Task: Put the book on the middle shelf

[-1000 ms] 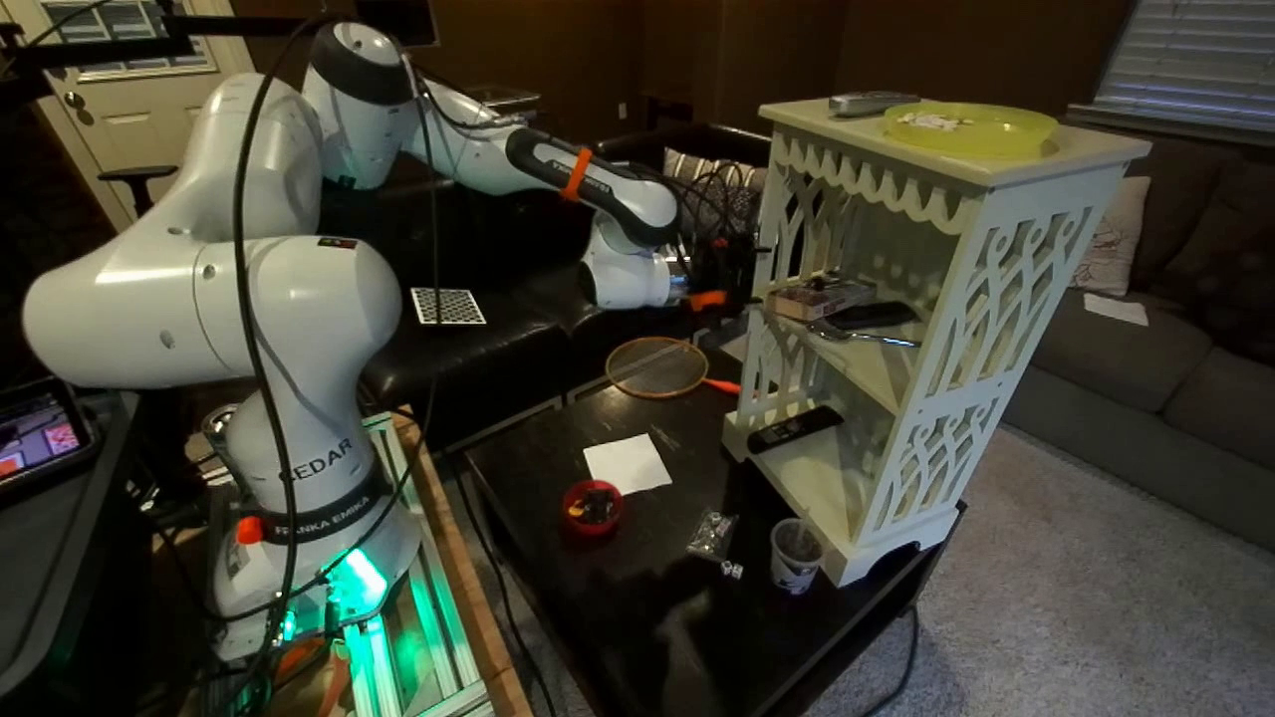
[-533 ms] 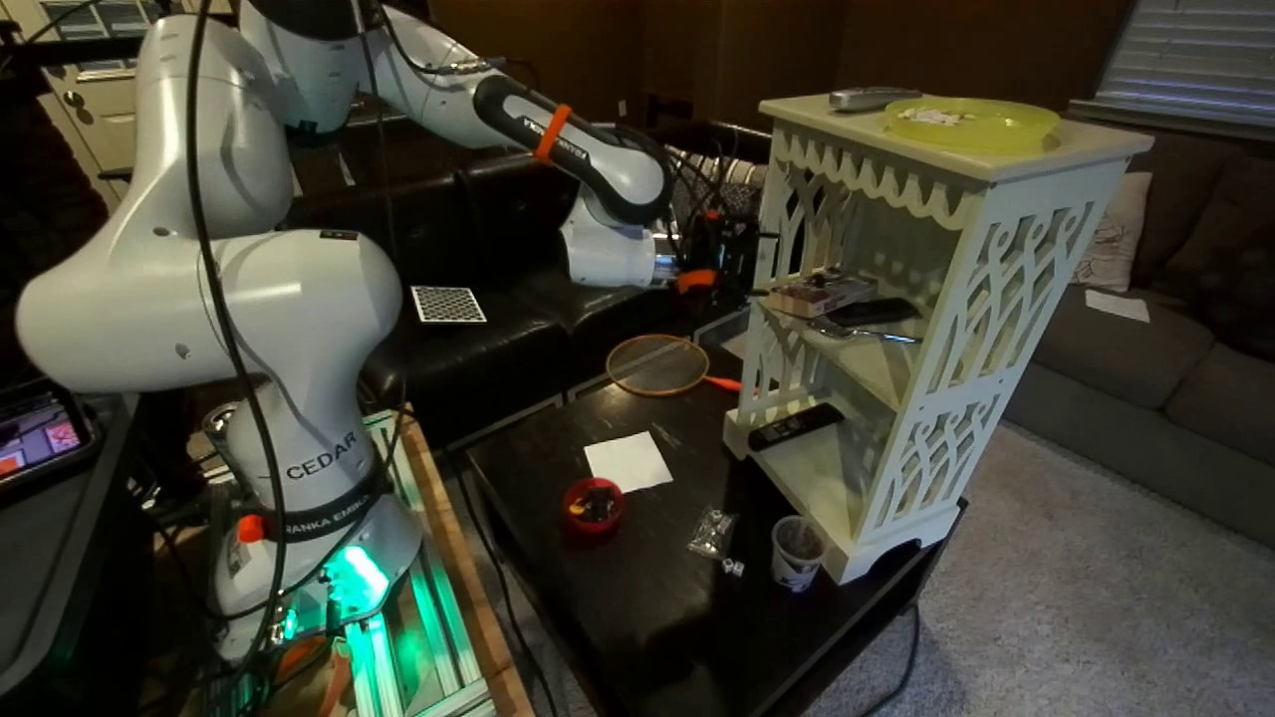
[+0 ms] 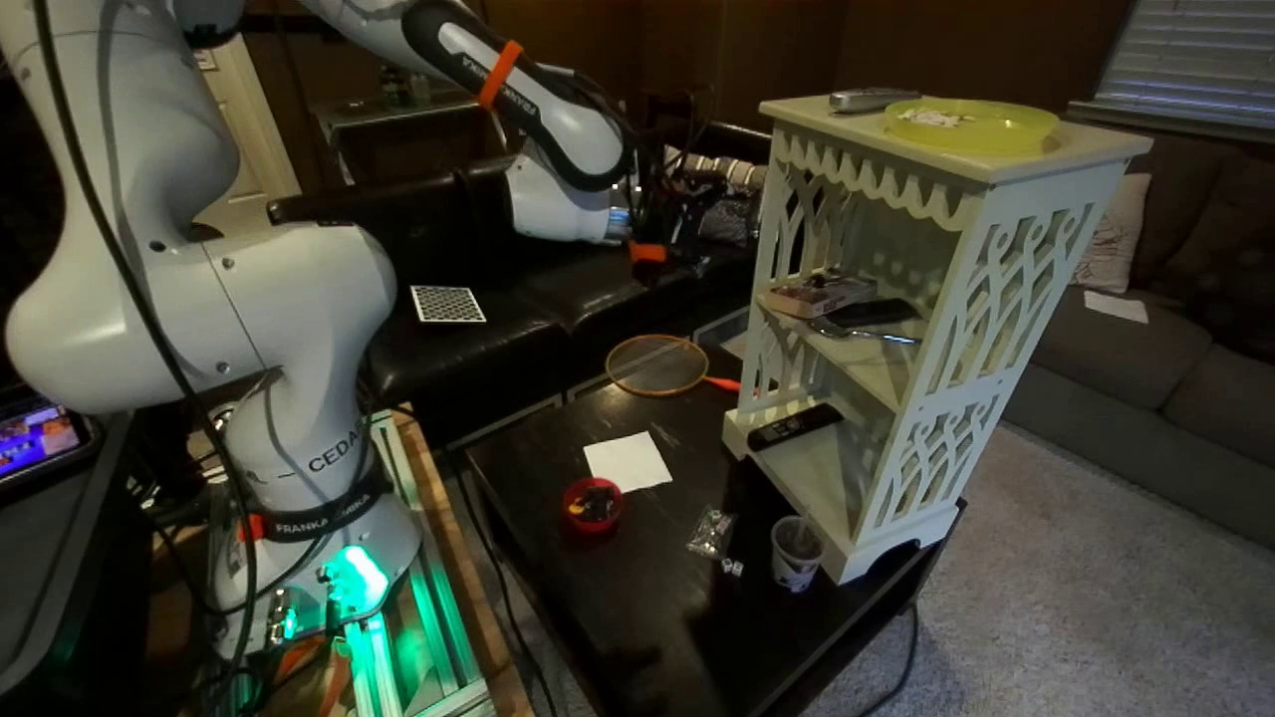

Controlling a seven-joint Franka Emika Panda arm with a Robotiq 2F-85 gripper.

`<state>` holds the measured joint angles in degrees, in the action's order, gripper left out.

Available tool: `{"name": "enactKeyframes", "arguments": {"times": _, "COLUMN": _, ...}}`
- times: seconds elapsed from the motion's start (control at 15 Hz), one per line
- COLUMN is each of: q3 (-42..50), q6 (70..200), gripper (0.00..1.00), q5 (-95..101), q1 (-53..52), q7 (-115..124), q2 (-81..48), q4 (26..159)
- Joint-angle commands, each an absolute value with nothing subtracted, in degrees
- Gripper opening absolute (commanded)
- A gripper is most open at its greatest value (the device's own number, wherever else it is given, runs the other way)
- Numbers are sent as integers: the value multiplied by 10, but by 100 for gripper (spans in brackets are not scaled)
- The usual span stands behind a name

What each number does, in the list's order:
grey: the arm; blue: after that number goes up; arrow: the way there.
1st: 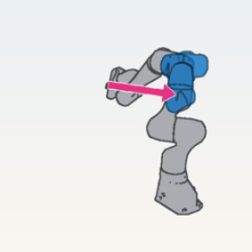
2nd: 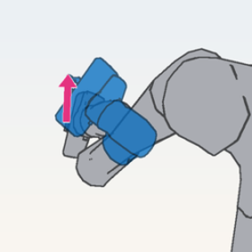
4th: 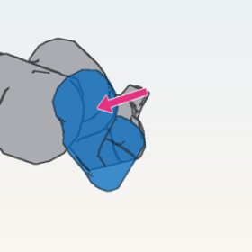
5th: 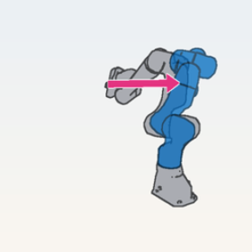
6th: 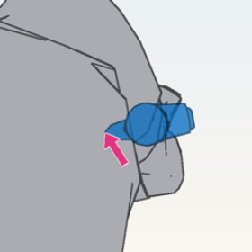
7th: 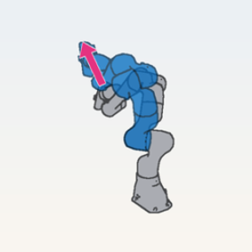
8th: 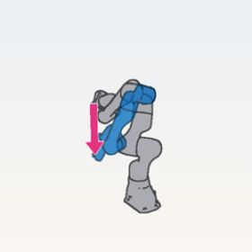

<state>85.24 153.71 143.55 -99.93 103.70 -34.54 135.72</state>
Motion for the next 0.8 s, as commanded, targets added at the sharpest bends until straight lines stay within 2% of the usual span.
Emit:
{"name": "enactKeyframes", "arguments": {"times": 0.0, "q3": 1010, "q6": 1523, "gripper": 100, "q5": 1444, "q1": -1127, "q7": 1044, "q2": -243, "q4": 1410}}
{"name": "enactKeyframes", "arguments": {"times": 0.53, "q3": 1380, "q6": 1595, "gripper": 100, "q5": 1443, "q1": -1447, "q7": 1141, "q2": -276, "q4": 1407}}
{"name": "enactKeyframes", "arguments": {"times": 0.6, "q3": 1322, "q6": 1583, "gripper": 100, "q5": 1436, "q1": -1377, "q7": 1132, "q2": -272, "q4": 1406}}
{"name": "enactKeyframes", "arguments": {"times": 0.73, "q3": 1342, "q6": 1583, "gripper": 100, "q5": 1435, "q1": -1400, "q7": 1128, "q2": -274, "q4": 1406}}
